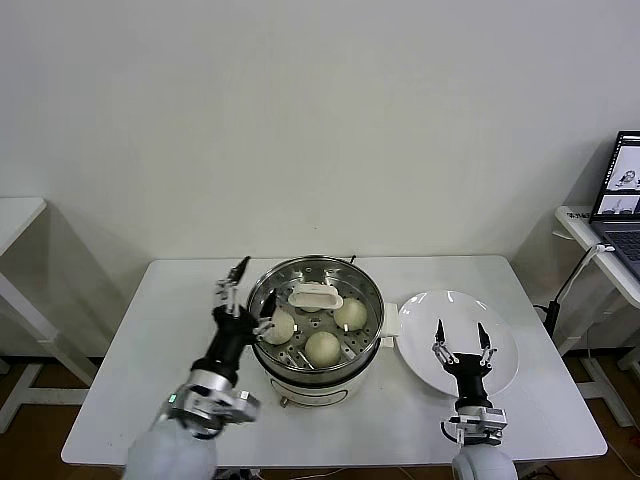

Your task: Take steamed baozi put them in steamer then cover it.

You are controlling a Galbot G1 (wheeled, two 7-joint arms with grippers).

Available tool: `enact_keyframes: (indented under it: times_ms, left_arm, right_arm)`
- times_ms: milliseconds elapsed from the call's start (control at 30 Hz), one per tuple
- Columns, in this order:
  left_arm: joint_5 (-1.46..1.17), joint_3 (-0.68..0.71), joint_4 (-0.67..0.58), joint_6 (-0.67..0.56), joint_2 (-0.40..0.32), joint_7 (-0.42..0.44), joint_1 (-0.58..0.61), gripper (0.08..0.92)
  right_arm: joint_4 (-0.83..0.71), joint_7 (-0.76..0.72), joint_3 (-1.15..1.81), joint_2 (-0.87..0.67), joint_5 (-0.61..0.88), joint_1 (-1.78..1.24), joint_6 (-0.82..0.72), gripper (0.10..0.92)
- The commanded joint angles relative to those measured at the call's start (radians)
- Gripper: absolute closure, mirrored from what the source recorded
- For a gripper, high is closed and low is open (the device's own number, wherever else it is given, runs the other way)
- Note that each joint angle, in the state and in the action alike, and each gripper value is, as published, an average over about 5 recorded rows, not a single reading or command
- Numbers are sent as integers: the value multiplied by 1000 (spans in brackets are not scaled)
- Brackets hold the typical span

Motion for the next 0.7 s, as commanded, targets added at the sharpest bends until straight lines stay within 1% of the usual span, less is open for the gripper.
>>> enact_keyframes:
  times_ms: [33,100,233,700]
  left_arm:
    - [-806,-353,226,-367,-23,-120,73,177]
    - [-833,-369,271,-414,-32,-107,82,177]
    - [-847,-383,319,-463,-37,-99,94,177]
    - [-849,-385,355,-476,-34,-74,117,177]
  right_arm:
    - [32,-19,9,-16,95,-16,-32,203]
    - [25,-16,9,-19,93,-14,-40,203]
    - [20,-2,9,-18,89,-12,-48,203]
    - [51,1,-3,-14,79,-23,-88,203]
